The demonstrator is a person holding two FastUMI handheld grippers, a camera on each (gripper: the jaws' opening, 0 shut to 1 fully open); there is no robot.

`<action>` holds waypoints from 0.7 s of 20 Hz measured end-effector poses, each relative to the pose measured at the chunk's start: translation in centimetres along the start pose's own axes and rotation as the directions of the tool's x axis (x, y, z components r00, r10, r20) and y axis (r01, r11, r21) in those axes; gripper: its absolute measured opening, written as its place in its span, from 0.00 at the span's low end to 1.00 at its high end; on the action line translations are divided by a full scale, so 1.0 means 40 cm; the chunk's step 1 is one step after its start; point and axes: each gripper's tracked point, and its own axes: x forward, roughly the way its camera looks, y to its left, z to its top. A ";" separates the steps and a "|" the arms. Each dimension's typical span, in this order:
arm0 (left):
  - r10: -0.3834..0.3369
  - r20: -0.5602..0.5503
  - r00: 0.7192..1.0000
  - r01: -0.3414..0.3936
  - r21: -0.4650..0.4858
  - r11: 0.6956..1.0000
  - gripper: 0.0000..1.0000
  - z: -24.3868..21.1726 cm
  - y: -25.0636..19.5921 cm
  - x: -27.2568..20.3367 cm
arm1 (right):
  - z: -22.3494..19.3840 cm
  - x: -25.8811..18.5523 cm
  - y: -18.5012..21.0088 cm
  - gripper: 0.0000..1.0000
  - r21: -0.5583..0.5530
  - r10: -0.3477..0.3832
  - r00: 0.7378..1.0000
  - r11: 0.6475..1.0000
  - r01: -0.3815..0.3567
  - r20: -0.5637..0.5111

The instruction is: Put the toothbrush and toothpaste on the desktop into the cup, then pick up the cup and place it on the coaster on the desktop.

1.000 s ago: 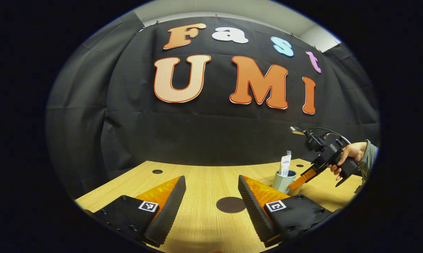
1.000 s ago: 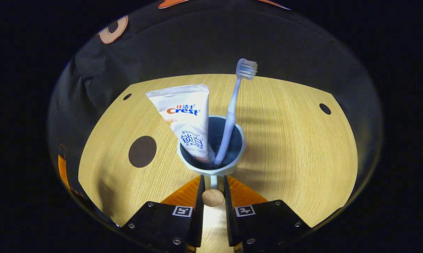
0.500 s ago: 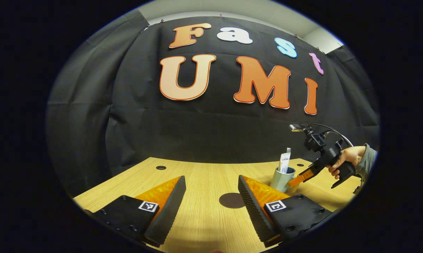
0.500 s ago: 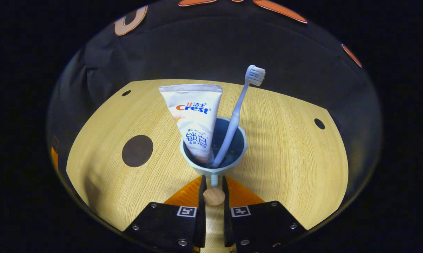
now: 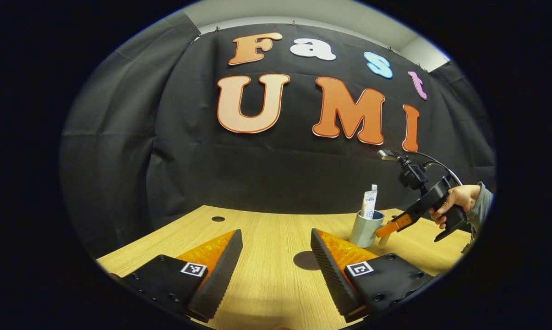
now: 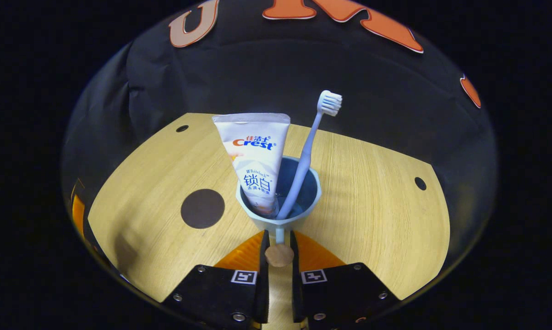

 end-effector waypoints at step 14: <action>0.028 -0.054 0.998 -0.032 -0.075 0.997 0.95 -0.059 0.062 -0.004 | -0.065 0.033 -0.073 0.20 -0.120 0.022 0.999 0.992 -0.026 -0.034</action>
